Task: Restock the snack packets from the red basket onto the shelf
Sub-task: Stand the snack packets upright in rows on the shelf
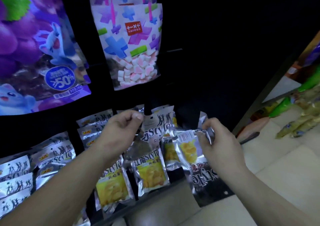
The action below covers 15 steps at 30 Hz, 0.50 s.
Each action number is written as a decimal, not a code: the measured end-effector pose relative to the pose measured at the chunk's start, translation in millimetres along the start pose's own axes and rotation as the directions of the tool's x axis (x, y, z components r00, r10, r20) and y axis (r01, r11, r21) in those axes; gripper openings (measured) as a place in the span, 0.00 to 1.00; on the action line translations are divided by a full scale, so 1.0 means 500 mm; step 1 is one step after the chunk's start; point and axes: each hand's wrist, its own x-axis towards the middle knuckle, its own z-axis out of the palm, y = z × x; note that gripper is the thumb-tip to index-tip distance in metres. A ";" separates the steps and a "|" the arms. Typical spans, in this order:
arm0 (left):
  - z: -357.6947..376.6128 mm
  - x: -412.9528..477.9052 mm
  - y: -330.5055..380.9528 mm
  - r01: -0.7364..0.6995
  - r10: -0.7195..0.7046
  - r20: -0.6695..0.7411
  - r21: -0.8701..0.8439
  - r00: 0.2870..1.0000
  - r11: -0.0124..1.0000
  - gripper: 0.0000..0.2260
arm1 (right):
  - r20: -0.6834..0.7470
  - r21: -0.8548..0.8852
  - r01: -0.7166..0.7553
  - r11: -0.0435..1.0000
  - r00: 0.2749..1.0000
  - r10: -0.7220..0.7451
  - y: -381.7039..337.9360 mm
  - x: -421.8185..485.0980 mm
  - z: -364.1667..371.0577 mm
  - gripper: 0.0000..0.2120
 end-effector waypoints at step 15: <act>0.186 -0.060 0.024 -0.170 0.175 0.090 -0.054 0.981 0.984 0.10 | 0.110 0.674 -0.174 0.718 0.985 0.135 -0.042 -0.015 0.006 0.10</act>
